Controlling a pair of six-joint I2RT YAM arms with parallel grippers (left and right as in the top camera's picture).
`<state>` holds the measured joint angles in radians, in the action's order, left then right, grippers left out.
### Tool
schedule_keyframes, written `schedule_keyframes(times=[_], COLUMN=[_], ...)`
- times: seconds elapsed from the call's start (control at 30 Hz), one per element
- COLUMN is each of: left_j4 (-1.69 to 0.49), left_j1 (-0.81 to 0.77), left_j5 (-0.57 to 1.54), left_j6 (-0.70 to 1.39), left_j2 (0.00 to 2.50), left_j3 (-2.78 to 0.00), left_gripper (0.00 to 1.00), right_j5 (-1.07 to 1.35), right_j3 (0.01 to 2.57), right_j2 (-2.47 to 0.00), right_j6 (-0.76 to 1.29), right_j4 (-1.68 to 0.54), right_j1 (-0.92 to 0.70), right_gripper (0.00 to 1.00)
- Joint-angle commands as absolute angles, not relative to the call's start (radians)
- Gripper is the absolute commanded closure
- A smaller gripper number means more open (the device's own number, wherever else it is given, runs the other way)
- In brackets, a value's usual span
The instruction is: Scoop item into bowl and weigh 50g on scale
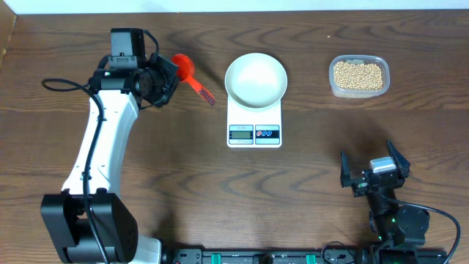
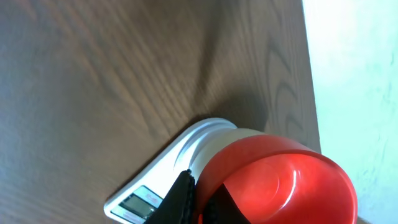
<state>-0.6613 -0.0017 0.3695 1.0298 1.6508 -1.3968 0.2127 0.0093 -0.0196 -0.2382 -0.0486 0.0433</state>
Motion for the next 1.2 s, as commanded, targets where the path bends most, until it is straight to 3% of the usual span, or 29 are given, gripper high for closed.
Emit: schedule_keyframes(times=[0.0,0.17,0.53,0.73,0.87,1.17], left_j4=[-0.674,-0.672,-0.598,-0.582,-0.572,-0.535], left_j1=[-0.01,-0.034,-0.092,-0.111,-0.117,-0.121], left_j5=[0.378,0.378,0.378,0.377,0.374,0.374], left_j6=[1.119,1.145,1.165,1.165,1.165,1.204], left_j2=[1.633,1.633,1.633,1.633,1.633,1.633], left_j3=[-1.411,-1.411,-1.411,-1.411,-1.411,-1.411], left_gripper=[0.93,0.93,0.93,0.93,0.93,0.93], right_j5=[0.252,0.49,0.593,0.786,0.863,1.287], right_j3=[0.006,0.006,0.111,0.335,0.505,0.952], right_j2=[-0.019,-0.022,-0.236,-0.54,-0.753,-1.322], right_j6=[-0.217,-0.216,-0.09,-0.077,0.067,0.276], right_j4=[0.001,0.195,0.427,0.426,0.426,0.353], right_j1=[0.038,0.038,0.038,0.039,0.043,0.044], right_gripper=[0.01,0.01,0.01,0.01,0.01,0.01])
